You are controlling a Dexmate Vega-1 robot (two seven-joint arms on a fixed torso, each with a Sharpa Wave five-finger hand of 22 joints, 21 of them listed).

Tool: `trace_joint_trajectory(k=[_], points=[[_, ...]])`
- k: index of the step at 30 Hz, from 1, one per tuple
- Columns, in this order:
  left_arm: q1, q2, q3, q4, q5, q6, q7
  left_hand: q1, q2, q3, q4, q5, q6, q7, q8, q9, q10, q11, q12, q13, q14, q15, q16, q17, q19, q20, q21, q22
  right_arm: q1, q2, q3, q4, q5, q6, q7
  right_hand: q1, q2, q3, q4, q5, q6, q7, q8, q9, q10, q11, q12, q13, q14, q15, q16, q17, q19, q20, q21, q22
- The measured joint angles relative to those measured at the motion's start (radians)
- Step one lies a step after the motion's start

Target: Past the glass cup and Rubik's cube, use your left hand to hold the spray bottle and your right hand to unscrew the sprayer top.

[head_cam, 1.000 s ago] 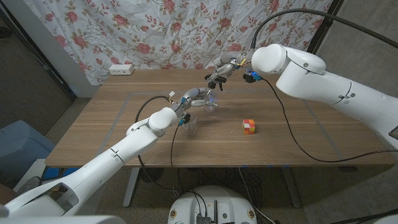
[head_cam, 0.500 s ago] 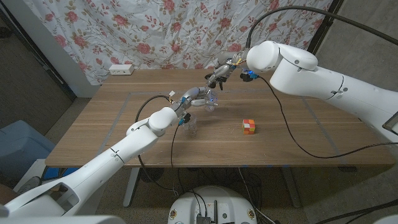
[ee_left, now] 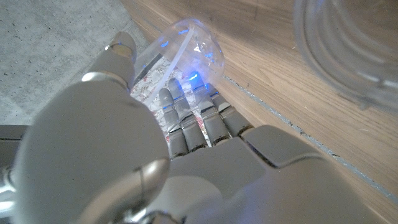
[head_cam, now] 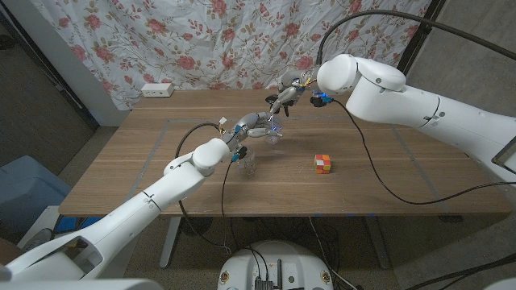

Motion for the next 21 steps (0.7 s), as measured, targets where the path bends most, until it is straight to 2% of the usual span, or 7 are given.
trace_joint_trajectory(k=[17,19,21], points=[[-0.015,-0.011,0.008,0.018,-0.002,0.001,-0.009,0.000,0.000,0.000,0.000,0.000,0.000,0.000,0.000,0.000,0.000,0.000,-0.001,0.000,0.000,0.000,0.000,0.002,0.000,0.000,0.000,0.000,0.003,0.006,-0.010,0.017,-0.011,0.002,-0.001,0.012,0.012,0.004,-0.004,0.015,0.117,-0.038,0.051,0.017,0.011,-0.004,0.008,0.000,0.000,0.000,0.007,0.000,0.000,0.000,0.000,0.000],[-0.017,-0.012,0.009,0.020,-0.002,0.001,-0.012,0.000,0.000,0.000,0.000,0.000,0.000,0.000,0.000,0.000,0.000,0.000,-0.001,0.000,0.000,0.000,0.000,0.002,0.000,0.000,0.000,0.000,-0.002,0.007,-0.009,0.020,-0.011,0.005,-0.003,0.027,-0.002,0.004,-0.004,0.015,0.135,-0.045,0.057,0.020,0.019,-0.004,0.008,0.000,0.004,-0.004,0.007,-0.003,0.000,0.000,0.004,0.000],[-0.018,-0.013,0.010,0.021,-0.002,0.001,-0.013,0.000,0.000,0.000,0.000,0.000,0.000,0.000,0.000,0.000,0.000,0.000,-0.001,0.000,0.000,0.000,0.000,0.004,0.000,0.000,0.000,0.000,-0.003,0.008,-0.008,0.021,-0.011,0.007,-0.005,0.026,-0.002,0.004,-0.004,0.015,0.151,-0.051,0.065,0.023,0.026,-0.004,0.008,0.000,0.008,0.000,0.007,-0.005,0.000,0.000,0.004,0.000]])
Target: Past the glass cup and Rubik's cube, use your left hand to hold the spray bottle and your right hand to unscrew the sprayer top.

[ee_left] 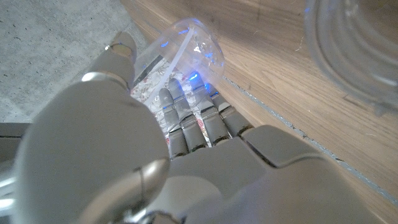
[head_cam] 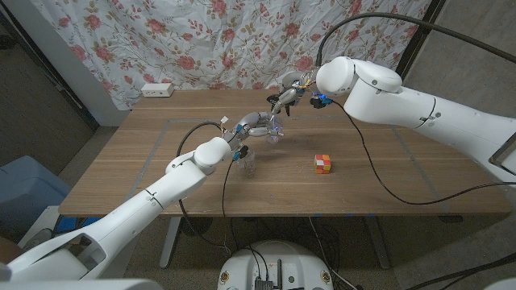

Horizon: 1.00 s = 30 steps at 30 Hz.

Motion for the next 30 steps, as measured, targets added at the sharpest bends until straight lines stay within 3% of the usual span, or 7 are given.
trace_joint_trajectory(k=[11,18,30], points=[[-0.004,-0.002,0.003,0.004,-0.002,0.000,-0.004,0.000,0.000,0.003,-0.003,0.000,0.000,0.000,0.000,0.000,0.000,0.000,-0.003,0.000,0.000,0.000,0.000,0.001,0.000,0.000,0.000,0.000,-0.018,0.001,0.015,0.001,-0.004,0.011,-0.016,0.009,0.010,0.007,0.002,0.000,0.058,-0.033,0.027,0.018,0.033,-0.004,0.008,-0.002,0.029,0.000,0.014,0.000,0.021,-0.001,0.000,0.000],[-0.003,-0.002,0.004,0.004,-0.003,0.001,-0.005,0.000,0.000,0.003,-0.003,0.000,0.000,0.000,0.000,0.000,0.000,0.000,-0.003,0.003,0.004,-0.004,0.000,0.001,0.000,0.000,0.000,0.000,-0.031,0.002,0.022,-0.005,-0.010,0.011,-0.031,0.028,0.027,0.015,-0.007,0.007,0.105,-0.066,0.051,0.031,0.061,-0.028,0.016,-0.002,0.043,0.004,0.023,0.000,0.040,-0.003,0.000,0.000],[0.002,0.003,0.004,-0.004,-0.003,0.001,-0.006,0.000,0.000,0.003,-0.003,0.000,0.000,0.000,0.002,0.000,0.000,0.000,-0.006,0.005,0.004,-0.004,0.000,0.001,0.000,0.000,0.000,0.000,-0.038,0.007,0.022,-0.015,-0.024,0.002,-0.041,0.067,0.025,0.027,-0.010,0.011,0.179,-0.104,0.083,0.047,0.099,-0.066,0.016,-0.007,0.064,-0.004,0.028,0.000,0.063,-0.005,0.000,0.000]])
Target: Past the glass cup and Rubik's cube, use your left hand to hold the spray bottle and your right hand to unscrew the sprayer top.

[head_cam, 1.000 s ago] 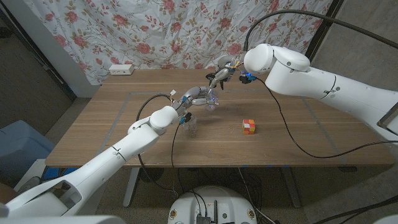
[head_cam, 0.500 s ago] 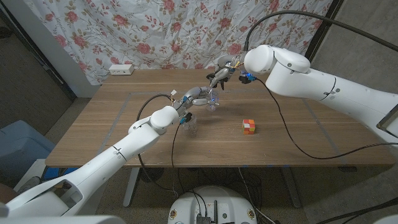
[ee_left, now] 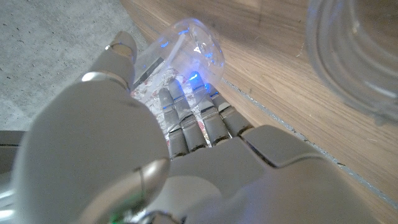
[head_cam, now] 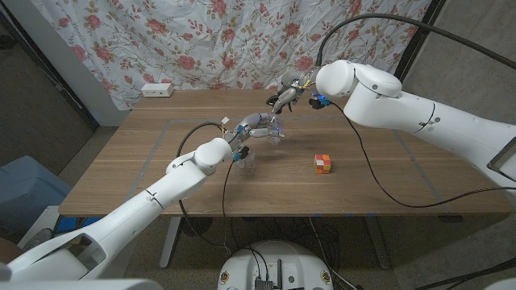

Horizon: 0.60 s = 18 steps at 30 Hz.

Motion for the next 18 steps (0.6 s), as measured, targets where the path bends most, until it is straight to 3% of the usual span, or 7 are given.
trace_joint_trajectory(k=[3,18], points=[[0.004,0.003,-0.001,-0.005,0.000,0.000,0.001,0.000,0.000,0.000,0.000,0.000,0.000,0.000,0.001,0.000,0.000,0.000,-0.001,0.000,0.000,0.000,0.000,0.000,0.000,0.000,0.000,0.000,-0.001,0.001,-0.001,-0.002,-0.003,-0.001,-0.002,0.023,-0.010,0.001,-0.001,0.000,0.019,-0.001,0.006,0.000,0.014,-0.007,0.000,0.000,0.009,0.002,0.004,0.000,0.009,-0.003,0.008,0.000],[0.011,0.008,-0.005,-0.012,0.000,-0.004,0.003,0.000,0.000,0.000,0.000,0.000,0.000,0.000,0.005,-0.001,0.004,0.003,-0.001,0.000,0.000,0.000,-0.007,0.000,0.000,0.000,0.000,0.000,-0.017,0.001,0.004,-0.014,-0.008,-0.007,-0.018,0.029,-0.005,0.005,0.003,-0.001,0.042,0.002,0.014,-0.006,0.028,-0.018,0.007,0.000,0.021,-0.010,0.007,0.003,0.016,-0.009,0.008,0.000]])
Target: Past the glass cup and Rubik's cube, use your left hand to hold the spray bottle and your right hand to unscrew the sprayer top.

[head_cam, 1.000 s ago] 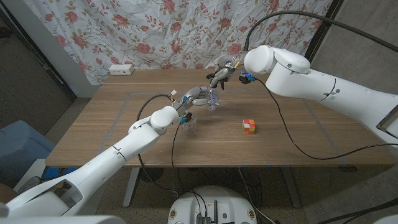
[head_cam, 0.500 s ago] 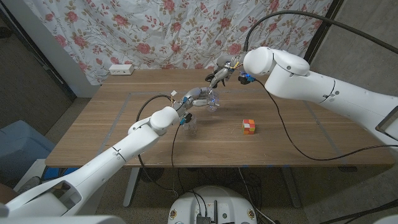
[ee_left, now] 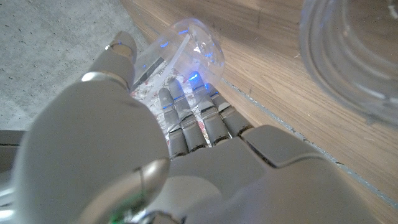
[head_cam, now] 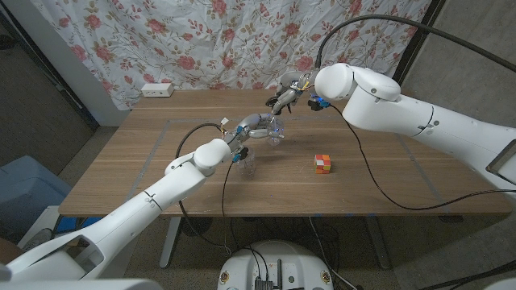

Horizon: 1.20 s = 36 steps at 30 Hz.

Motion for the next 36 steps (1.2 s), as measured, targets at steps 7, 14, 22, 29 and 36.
trace_joint_trajectory(k=[7,14,22,29,36], points=[[0.007,0.005,-0.004,-0.007,0.000,-0.003,0.002,0.000,0.000,0.000,0.000,0.000,0.000,0.000,0.000,0.000,0.000,0.000,0.000,0.000,0.000,0.000,0.000,0.000,0.000,0.000,0.000,0.000,-0.009,-0.004,0.012,-0.006,0.005,-0.002,-0.014,0.000,0.000,0.000,0.000,0.000,0.016,-0.002,0.000,0.000,0.011,0.000,0.000,0.000,0.004,-0.004,0.004,0.000,0.007,-0.007,0.000,0.000],[0.010,0.007,-0.007,-0.009,0.000,-0.007,0.004,0.000,0.000,0.000,0.000,0.000,0.000,0.000,0.000,0.001,0.000,0.000,-0.001,0.000,0.000,0.000,0.000,0.000,0.000,0.000,0.000,0.000,-0.014,-0.007,0.022,-0.011,0.013,-0.002,-0.021,0.000,0.000,-0.004,0.003,0.000,0.016,-0.002,0.004,0.000,0.020,-0.002,0.000,0.000,0.003,-0.004,0.004,0.000,0.007,-0.007,0.000,0.000],[0.013,0.007,-0.008,-0.010,0.000,-0.009,0.004,0.000,0.000,0.003,-0.003,0.000,0.000,0.000,0.000,0.001,0.000,0.000,-0.004,0.000,0.000,0.000,0.000,0.000,0.000,0.000,0.000,0.000,-0.022,-0.016,0.044,-0.013,0.029,0.009,-0.032,0.000,0.000,-0.006,0.006,-0.003,0.019,0.002,0.004,-0.004,0.027,-0.002,0.000,0.000,0.014,-0.004,0.008,0.000,0.007,-0.007,0.000,0.000],[0.013,0.006,-0.008,-0.006,0.000,-0.011,0.004,0.000,0.000,0.003,-0.003,0.000,0.000,0.000,0.004,0.001,0.001,-0.002,0.001,0.000,0.000,0.000,0.000,0.004,0.000,0.000,0.000,0.000,-0.033,-0.021,0.063,-0.015,0.042,0.018,-0.041,0.000,0.000,-0.006,0.006,-0.003,0.021,0.004,0.004,-0.005,0.029,-0.004,0.000,0.000,0.017,-0.006,0.008,0.000,0.011,-0.011,0.000,0.000],[0.009,0.005,-0.008,-0.002,0.001,-0.013,0.002,0.000,0.000,0.003,-0.003,0.000,0.000,0.000,0.004,0.001,0.001,-0.002,0.001,0.005,0.000,0.000,0.000,0.004,0.004,-0.004,0.000,0.000,-0.041,-0.025,0.080,-0.018,0.054,0.025,-0.053,-0.003,0.003,-0.006,0.005,-0.003,0.021,0.004,0.003,-0.005,0.038,-0.005,0.000,0.000,0.020,-0.009,0.011,0.000,0.011,-0.011,0.000,0.000]])
